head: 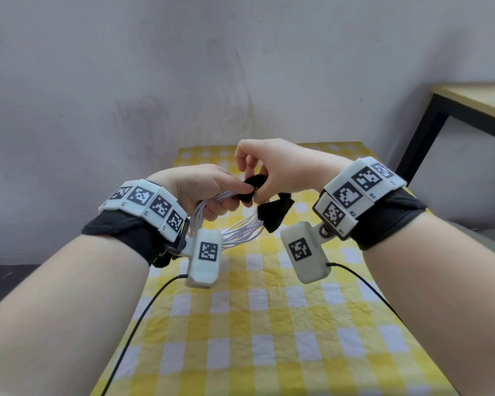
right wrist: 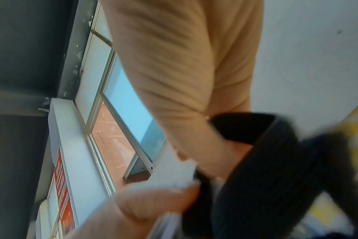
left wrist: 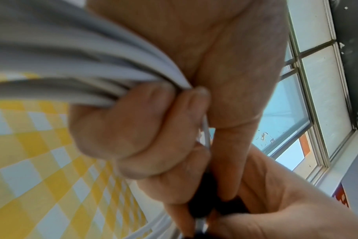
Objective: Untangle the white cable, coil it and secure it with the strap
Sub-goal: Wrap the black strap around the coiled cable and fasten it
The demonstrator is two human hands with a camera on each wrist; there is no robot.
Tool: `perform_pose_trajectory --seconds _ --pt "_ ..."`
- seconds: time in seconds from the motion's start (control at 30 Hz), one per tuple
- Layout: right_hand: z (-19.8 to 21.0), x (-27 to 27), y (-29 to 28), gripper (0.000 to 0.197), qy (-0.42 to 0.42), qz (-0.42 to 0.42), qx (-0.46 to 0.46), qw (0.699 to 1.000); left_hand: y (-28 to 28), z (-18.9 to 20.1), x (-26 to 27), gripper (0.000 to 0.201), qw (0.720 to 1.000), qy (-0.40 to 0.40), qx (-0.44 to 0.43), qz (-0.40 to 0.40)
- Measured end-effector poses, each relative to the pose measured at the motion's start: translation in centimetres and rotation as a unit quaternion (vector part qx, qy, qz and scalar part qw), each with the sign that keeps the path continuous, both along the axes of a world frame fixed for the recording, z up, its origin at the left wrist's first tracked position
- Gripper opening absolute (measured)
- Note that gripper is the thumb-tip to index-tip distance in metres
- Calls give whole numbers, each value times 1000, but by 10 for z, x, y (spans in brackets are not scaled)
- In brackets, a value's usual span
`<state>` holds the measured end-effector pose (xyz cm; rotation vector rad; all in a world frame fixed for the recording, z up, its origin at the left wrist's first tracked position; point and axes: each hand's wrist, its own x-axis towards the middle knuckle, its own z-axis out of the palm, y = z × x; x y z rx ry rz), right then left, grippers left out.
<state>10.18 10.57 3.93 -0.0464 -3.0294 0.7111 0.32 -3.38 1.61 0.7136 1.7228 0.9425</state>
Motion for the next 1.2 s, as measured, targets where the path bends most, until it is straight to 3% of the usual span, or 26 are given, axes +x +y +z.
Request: perform_pose_trajectory --seconds 0.1,0.3,0.4,0.53,0.67,0.73,0.9,1.0,1.2 --pt "1 -4 9 30 11 -34 57 998 -2 -1 -1 26 999 18 -28 7" --pt "-11 -18 16 35 143 -96 149 974 0 5 2 28 1000 -5 -9 -13" --pt "-15 -14 16 29 201 -153 152 955 -2 8 3 26 999 -31 7 -38" --pt "-15 -12 24 28 180 -208 37 961 -3 7 4 26 998 -22 -1 -53" --pt "-14 -12 20 29 58 -122 -24 991 -1 3 1 24 998 -37 13 -48" --pt "-15 -11 16 30 6 -100 -92 991 0 2 1 25 997 -64 23 -48" --pt "-12 -8 10 27 66 -124 -192 971 -1 4 -2 29 991 -113 48 -52" --pt "-8 -4 5 32 37 -116 -256 959 -3 6 -4 29 988 -131 66 -46" --pt "-8 0 8 28 27 -102 -272 957 -5 8 -7 32 993 -102 44 -46"
